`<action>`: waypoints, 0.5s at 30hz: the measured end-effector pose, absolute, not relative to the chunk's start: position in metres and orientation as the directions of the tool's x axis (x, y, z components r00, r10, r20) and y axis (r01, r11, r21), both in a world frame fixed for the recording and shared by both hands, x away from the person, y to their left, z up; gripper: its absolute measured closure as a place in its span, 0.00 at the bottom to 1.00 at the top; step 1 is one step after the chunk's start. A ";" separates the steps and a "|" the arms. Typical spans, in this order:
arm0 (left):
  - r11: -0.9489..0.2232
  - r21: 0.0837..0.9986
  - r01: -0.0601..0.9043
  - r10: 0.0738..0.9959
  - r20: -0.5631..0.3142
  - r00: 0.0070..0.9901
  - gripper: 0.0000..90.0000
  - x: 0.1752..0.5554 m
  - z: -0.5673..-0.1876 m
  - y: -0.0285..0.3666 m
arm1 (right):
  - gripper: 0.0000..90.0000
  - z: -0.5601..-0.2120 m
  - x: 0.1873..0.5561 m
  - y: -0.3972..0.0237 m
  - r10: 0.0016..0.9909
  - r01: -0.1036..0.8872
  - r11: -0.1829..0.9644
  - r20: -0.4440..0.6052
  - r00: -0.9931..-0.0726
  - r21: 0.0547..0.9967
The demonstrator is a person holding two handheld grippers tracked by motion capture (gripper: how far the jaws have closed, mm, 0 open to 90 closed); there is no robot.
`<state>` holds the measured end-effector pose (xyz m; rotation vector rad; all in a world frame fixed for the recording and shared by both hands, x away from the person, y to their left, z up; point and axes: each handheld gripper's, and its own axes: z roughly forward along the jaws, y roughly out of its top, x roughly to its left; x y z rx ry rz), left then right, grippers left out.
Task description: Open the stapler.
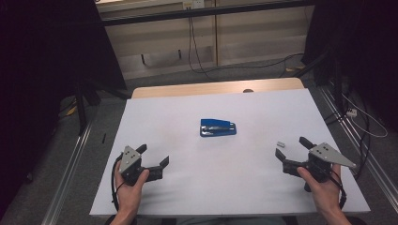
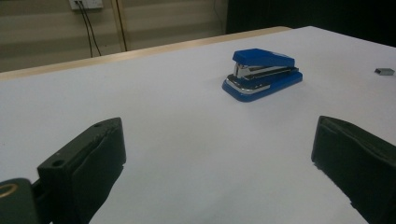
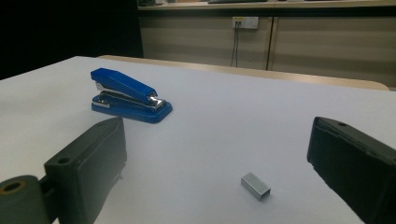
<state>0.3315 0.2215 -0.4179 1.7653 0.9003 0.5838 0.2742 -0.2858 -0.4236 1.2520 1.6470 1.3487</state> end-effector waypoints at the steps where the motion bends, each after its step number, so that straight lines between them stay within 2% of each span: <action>1: -0.195 0.934 0.301 0.798 -0.027 0.602 0.03 0.332 -0.418 0.221 | 0.05 -0.424 0.274 -0.286 0.943 0.263 0.010 0.078 -0.324 0.965; 15: -0.220 0.927 0.304 0.787 -0.015 0.617 0.03 0.334 -0.419 0.219 | 0.01 -0.426 0.277 -0.279 0.929 0.279 0.034 0.072 -0.362 0.960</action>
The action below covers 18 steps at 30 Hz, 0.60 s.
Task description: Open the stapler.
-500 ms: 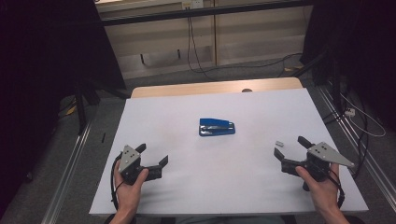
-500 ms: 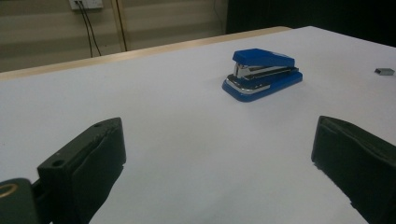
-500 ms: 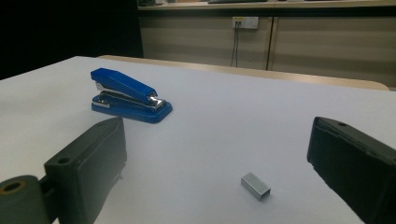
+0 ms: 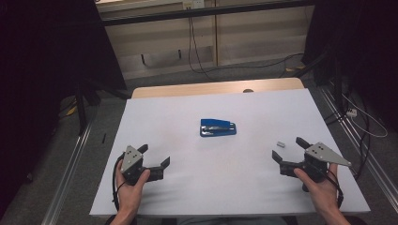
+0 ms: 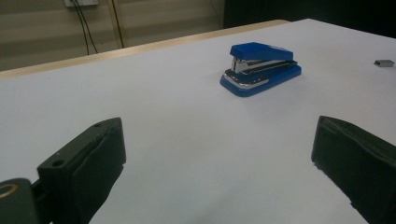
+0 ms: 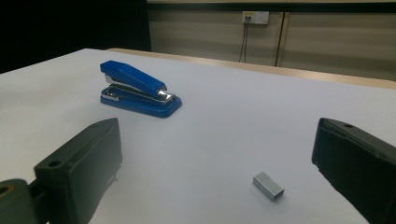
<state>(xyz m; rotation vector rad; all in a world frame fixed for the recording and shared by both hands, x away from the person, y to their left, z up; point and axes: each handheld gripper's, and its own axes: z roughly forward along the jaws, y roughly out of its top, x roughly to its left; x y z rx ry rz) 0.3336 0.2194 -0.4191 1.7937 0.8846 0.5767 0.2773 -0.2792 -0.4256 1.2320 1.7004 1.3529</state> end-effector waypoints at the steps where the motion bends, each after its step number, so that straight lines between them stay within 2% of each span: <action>1: -0.219 0.927 0.305 0.785 -0.018 0.619 0.03 0.334 -0.419 0.220 | 0.01 -0.425 0.278 -0.278 0.926 0.282 0.038 0.072 -0.370 0.959; 9: -0.243 0.914 0.324 0.789 -0.008 0.614 0.03 0.337 -0.423 0.217 | 0.01 -0.428 0.282 -0.275 0.920 0.335 0.027 0.108 -0.376 0.942; 13: -0.259 0.913 0.315 0.771 0.000 0.636 0.03 0.339 -0.423 0.212 | 0.01 -0.426 0.282 -0.271 0.906 0.315 0.070 0.071 -0.417 0.947; 18: -0.259 0.914 0.312 0.763 -0.005 0.647 0.03 0.341 -0.423 0.210 | 0.01 -0.425 0.284 -0.272 0.902 0.312 0.057 0.085 -0.424 0.949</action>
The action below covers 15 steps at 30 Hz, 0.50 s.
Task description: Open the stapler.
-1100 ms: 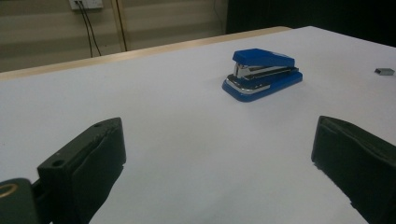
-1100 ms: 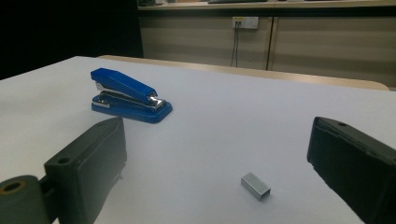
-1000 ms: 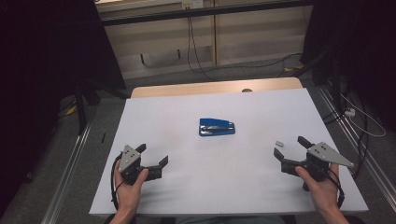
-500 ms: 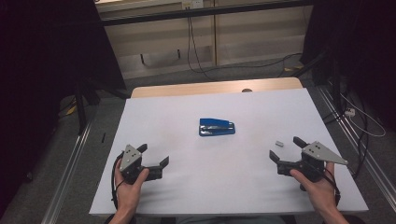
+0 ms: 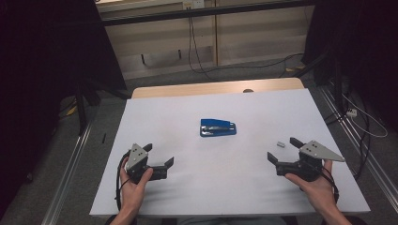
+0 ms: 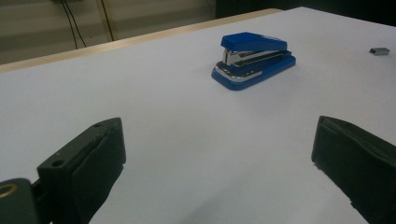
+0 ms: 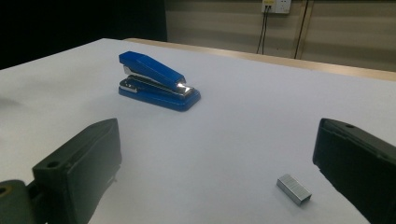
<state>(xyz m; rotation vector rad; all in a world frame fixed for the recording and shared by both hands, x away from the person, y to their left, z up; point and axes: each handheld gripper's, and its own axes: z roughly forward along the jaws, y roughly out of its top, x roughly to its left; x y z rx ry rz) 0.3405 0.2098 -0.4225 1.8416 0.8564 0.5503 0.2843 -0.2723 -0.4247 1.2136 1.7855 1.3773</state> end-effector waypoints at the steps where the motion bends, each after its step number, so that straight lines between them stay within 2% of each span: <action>1: -0.262 0.913 0.313 0.764 -0.002 0.645 0.03 0.341 -0.423 0.210 | 0.02 -0.425 0.285 -0.272 0.899 0.315 0.054 0.091 -0.428 0.948; 3: -0.264 0.910 0.321 0.759 -0.009 0.651 0.03 0.341 -0.423 0.209 | 0.05 -0.424 0.288 -0.269 0.891 0.317 0.059 0.094 -0.445 0.947; 9: -0.270 0.905 0.329 0.744 -0.021 0.667 0.04 0.343 -0.424 0.205 | 0.04 -0.424 0.294 -0.260 0.881 0.322 0.061 0.101 -0.463 0.945; 15: -0.271 0.902 0.337 0.730 -0.036 0.683 0.08 0.346 -0.425 0.204 | 0.08 -0.425 0.306 -0.248 0.868 0.317 0.065 0.103 -0.485 0.946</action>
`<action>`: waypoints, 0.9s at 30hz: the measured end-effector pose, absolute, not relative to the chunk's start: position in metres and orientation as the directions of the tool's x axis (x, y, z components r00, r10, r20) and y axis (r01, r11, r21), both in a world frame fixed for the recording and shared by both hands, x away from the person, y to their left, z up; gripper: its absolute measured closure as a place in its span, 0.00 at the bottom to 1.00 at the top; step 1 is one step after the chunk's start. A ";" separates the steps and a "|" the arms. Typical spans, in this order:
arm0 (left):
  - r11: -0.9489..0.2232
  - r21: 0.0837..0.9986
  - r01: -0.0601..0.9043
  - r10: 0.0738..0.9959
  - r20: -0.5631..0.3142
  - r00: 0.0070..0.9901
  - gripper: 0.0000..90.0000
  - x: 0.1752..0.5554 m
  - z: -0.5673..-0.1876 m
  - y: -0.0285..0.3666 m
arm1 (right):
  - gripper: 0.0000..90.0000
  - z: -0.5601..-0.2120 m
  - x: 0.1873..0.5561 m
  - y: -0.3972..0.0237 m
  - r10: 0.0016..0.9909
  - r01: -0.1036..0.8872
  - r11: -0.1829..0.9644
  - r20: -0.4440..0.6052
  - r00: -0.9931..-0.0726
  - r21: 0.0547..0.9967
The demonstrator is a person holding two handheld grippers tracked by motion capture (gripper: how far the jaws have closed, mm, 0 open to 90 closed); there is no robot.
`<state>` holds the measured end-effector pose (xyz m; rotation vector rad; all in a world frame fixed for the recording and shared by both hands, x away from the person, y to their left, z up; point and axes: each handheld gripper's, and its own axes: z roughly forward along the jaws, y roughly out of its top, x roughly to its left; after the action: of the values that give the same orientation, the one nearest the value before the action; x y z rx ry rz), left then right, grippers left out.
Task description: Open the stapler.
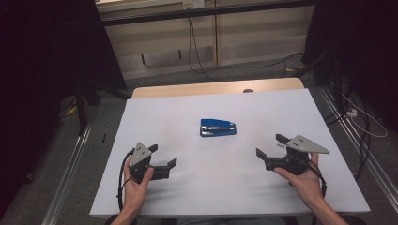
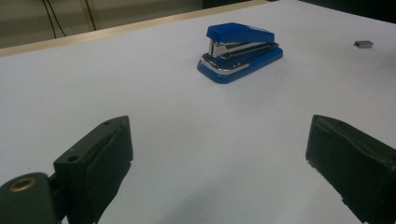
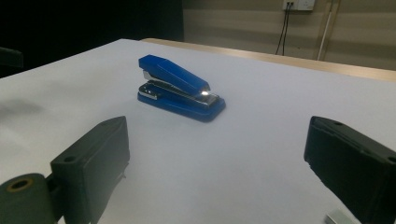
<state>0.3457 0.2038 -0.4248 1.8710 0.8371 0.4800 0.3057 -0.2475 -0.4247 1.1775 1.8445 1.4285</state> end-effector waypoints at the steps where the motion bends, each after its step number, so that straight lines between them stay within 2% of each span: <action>1: -0.271 0.903 0.335 0.728 -0.035 0.684 0.08 0.346 -0.425 0.203 | 0.08 -0.425 0.309 -0.243 0.863 0.316 0.066 0.105 -0.494 0.946; 9: -0.289 0.900 0.326 0.700 -0.034 0.714 0.08 0.350 -0.422 0.192 | 0.06 -0.427 0.317 -0.222 0.849 0.297 0.095 0.078 -0.522 0.950; 11: -0.321 0.899 0.299 0.702 0.014 0.712 0.08 0.350 -0.421 0.187 | 0.06 -0.426 0.319 -0.220 0.849 0.296 0.091 0.081 -0.522 0.951; 15: -0.334 0.888 0.316 0.672 -0.010 0.741 0.08 0.353 -0.420 0.183 | 0.04 -0.427 0.324 -0.216 0.850 0.284 0.087 0.077 -0.521 0.955; 20: -0.280 0.897 0.341 0.666 -0.074 0.742 0.08 0.355 -0.418 0.176 | 0.05 -0.429 0.329 -0.211 0.846 0.286 0.108 0.063 -0.530 0.952; 27: -0.287 0.911 0.295 0.656 -0.038 0.753 0.08 0.362 -0.414 0.169 | 0.05 -0.426 0.336 -0.208 0.845 0.276 0.104 0.062 -0.531 0.956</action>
<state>0.3620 0.1694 -0.4145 1.8813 0.7309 0.4222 0.3364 -0.2078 -0.4261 1.0908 1.8719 1.4411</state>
